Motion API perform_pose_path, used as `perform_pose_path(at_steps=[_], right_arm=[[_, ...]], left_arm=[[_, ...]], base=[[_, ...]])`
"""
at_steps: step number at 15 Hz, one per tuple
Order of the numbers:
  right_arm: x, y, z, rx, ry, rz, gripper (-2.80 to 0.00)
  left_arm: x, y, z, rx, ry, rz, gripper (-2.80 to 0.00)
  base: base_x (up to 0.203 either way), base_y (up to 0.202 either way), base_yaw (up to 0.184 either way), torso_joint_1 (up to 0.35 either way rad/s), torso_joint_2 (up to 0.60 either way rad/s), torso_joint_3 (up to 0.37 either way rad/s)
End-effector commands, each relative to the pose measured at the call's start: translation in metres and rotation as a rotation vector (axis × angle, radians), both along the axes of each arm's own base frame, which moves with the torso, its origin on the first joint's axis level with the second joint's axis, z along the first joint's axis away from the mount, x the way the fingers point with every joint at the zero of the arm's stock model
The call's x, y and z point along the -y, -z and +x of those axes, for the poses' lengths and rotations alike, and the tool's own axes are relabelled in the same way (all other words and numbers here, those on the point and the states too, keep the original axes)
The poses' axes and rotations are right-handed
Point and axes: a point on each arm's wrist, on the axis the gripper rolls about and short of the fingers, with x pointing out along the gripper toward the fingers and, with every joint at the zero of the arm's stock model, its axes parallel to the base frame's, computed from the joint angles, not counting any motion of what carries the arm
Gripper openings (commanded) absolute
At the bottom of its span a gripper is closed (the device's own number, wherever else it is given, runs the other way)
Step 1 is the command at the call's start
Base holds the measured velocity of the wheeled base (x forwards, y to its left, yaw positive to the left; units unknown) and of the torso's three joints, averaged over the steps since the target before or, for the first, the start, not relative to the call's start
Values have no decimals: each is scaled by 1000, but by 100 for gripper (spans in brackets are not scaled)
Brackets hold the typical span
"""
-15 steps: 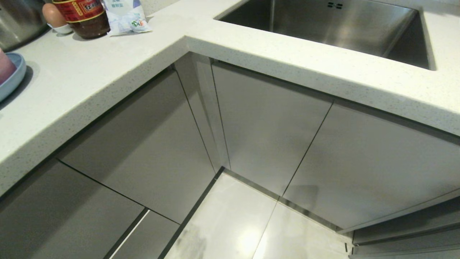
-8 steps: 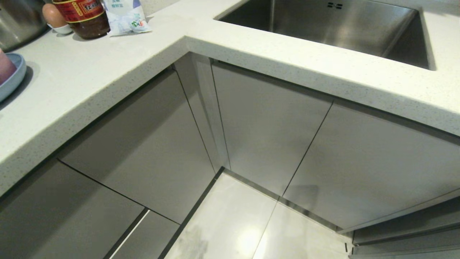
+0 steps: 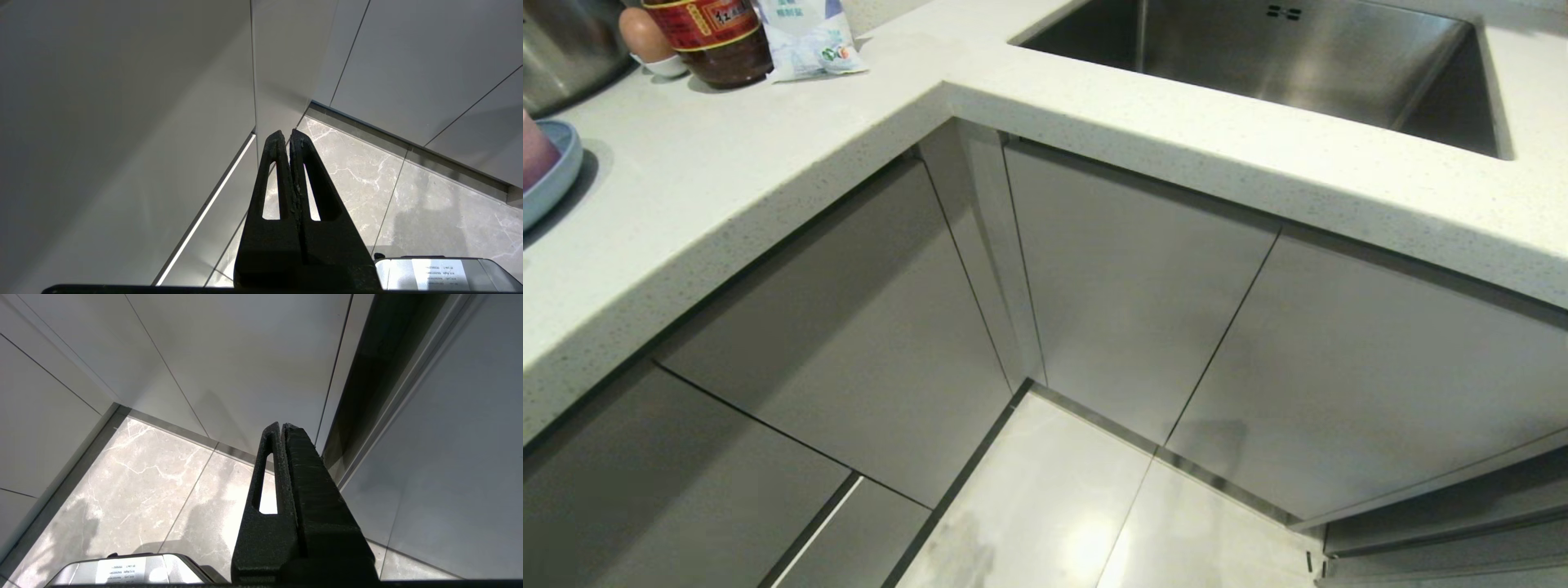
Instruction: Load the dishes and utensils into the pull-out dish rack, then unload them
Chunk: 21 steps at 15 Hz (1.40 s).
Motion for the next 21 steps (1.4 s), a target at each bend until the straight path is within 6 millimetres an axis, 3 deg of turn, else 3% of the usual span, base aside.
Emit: perform_pose_path(at_steps=[1,21], right_arm=[[0,0,0,4,1,0,-280],[0,0,0,5,1,0,-280]], left_arm=[[0,0,0,-2,3,-1,-280],[0,0,0,-4,8,20,-280]], base=[[0,0,0,0,0,0],[0,0,0,2,2,179]])
